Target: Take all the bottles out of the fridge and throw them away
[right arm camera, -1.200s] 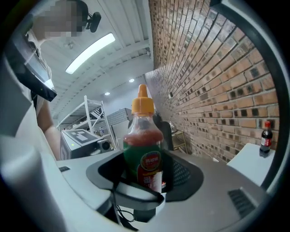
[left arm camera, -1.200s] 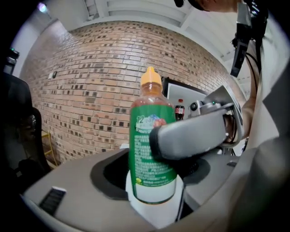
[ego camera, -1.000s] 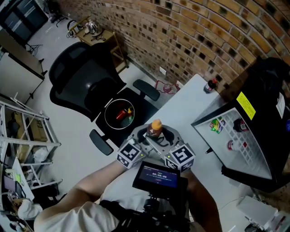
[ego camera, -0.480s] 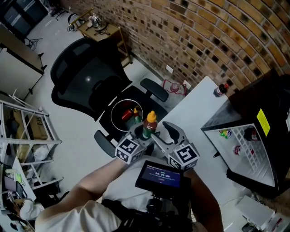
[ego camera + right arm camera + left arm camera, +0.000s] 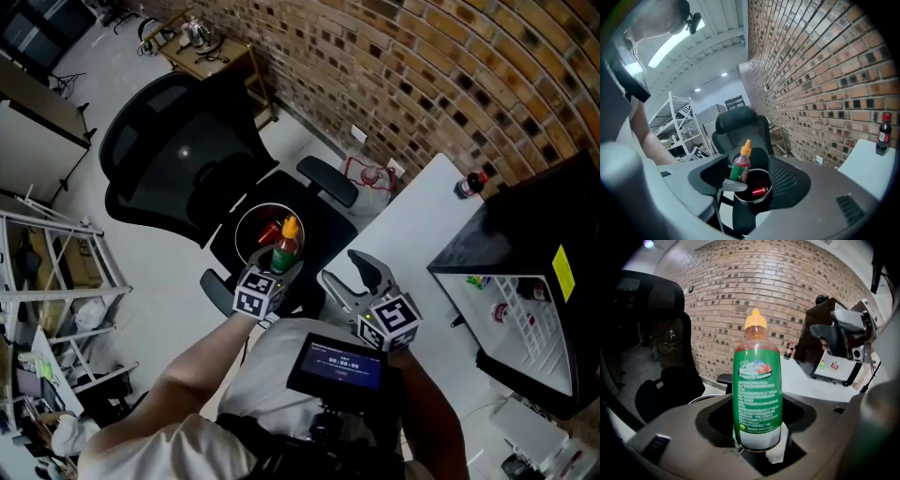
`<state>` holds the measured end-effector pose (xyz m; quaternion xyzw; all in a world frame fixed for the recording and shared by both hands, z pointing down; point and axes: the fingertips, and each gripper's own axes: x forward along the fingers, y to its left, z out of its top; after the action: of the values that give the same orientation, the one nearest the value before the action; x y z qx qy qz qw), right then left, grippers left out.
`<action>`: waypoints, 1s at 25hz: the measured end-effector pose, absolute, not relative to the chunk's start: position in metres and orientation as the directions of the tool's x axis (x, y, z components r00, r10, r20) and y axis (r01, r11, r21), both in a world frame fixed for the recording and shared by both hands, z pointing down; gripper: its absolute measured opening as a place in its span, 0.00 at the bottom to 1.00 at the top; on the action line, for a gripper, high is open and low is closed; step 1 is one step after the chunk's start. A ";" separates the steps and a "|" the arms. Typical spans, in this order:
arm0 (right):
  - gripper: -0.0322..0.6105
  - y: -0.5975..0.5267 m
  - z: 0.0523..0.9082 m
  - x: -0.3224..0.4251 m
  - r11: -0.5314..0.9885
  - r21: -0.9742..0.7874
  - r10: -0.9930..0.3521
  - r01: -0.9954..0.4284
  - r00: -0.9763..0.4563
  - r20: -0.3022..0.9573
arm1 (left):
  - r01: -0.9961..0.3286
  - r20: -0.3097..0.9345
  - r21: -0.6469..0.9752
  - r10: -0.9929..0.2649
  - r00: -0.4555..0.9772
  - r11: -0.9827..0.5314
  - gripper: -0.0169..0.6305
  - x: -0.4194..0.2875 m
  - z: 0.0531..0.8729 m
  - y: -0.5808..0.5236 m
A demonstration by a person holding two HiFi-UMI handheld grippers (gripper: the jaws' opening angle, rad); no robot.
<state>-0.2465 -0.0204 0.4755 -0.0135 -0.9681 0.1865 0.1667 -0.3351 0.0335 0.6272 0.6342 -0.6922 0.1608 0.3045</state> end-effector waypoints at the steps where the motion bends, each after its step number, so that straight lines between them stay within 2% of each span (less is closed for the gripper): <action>1: 0.48 -0.022 0.478 -0.246 0.928 -0.370 0.082 -0.047 -0.942 0.324 | -0.978 0.647 0.146 -0.762 -0.021 0.151 0.46 -0.344 0.635 0.037; 5: 0.48 -0.032 0.487 -0.240 0.919 -0.382 0.046 -0.094 -0.939 0.342 | -0.990 0.727 0.051 -0.684 -0.053 0.132 0.46 -0.380 0.676 0.047; 10: 0.48 -0.045 0.501 -0.217 0.911 -0.366 -0.028 -0.188 -0.916 0.400 | -0.997 0.829 -0.057 -0.559 -0.023 -0.043 0.46 -0.401 0.735 0.056; 14: 0.48 -0.058 0.513 -0.196 0.898 -0.357 -0.086 -0.256 -0.899 0.429 | -0.998 0.891 -0.023 -0.454 0.003 -0.053 0.46 -0.414 0.776 0.057; 19: 0.48 -0.059 0.520 -0.193 0.885 -0.366 -0.092 -0.286 -0.880 0.466 | -0.997 0.940 0.017 -0.340 -0.010 0.078 0.46 -0.434 0.810 0.075; 23: 0.48 -0.058 0.525 -0.194 0.881 -0.374 -0.085 -0.291 -0.873 0.479 | -0.998 0.970 0.062 -0.239 0.054 0.024 0.46 -0.419 0.824 0.082; 25: 0.48 -0.059 0.527 -0.195 0.878 -0.377 -0.087 -0.296 -0.872 0.482 | -0.995 0.985 0.097 -0.147 0.095 0.006 0.46 -0.411 0.836 0.086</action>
<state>-0.1955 -0.0588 0.5269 0.1018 -0.9408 0.2255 0.2318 -0.4109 0.0861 0.8364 0.5553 -0.5141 0.4340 0.4888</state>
